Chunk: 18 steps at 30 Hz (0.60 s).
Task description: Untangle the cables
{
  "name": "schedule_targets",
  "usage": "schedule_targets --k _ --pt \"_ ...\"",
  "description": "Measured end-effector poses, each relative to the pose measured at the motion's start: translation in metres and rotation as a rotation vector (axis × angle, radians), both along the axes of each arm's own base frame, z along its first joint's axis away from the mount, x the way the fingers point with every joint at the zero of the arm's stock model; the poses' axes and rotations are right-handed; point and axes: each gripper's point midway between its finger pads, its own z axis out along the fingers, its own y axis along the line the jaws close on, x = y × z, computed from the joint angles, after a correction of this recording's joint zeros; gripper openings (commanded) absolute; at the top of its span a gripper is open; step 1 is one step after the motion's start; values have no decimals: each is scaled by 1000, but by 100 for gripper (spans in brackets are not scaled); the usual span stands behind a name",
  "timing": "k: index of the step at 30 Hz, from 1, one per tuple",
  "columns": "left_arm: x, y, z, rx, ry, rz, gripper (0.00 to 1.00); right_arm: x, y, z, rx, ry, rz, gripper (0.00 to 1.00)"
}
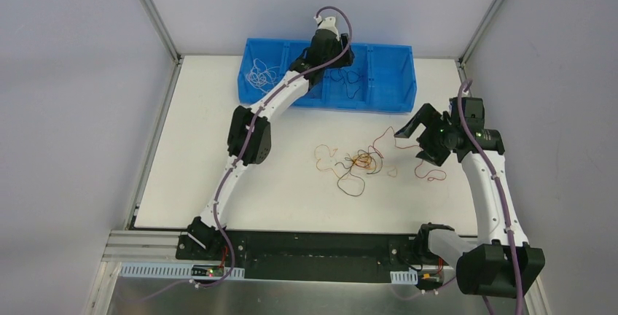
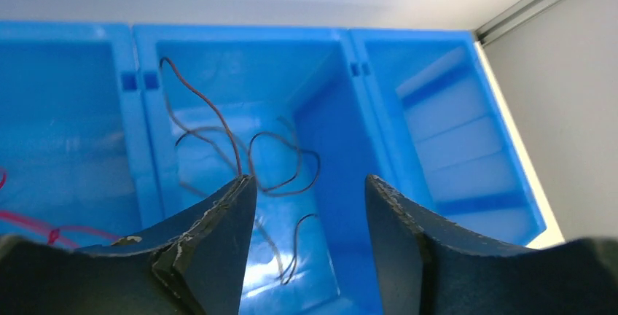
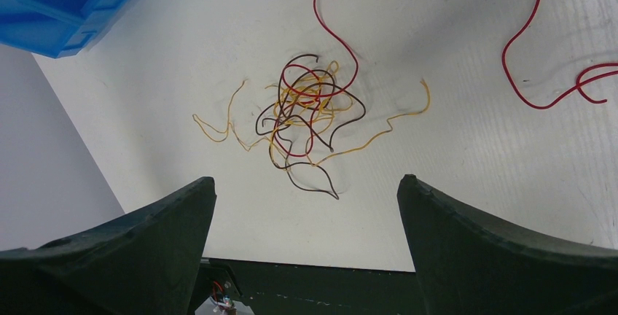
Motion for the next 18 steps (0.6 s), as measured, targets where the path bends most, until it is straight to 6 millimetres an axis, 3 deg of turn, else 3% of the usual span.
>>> schedule_targets --k 3,5,11,15,18 --pt "-10 11 -3 49 39 10 83 -1 2 3 12 3 8 99" --pt "-20 18 3 74 58 10 89 -1 4 8 17 -1 14 99" --pt "-63 55 67 127 77 41 99 -3 19 16 1 9 95 99" --pt "-134 95 97 149 126 -2 99 -13 43 5 -25 69 214 99" --pt "-200 118 91 151 177 -96 99 -22 50 -2 -50 104 260 99"
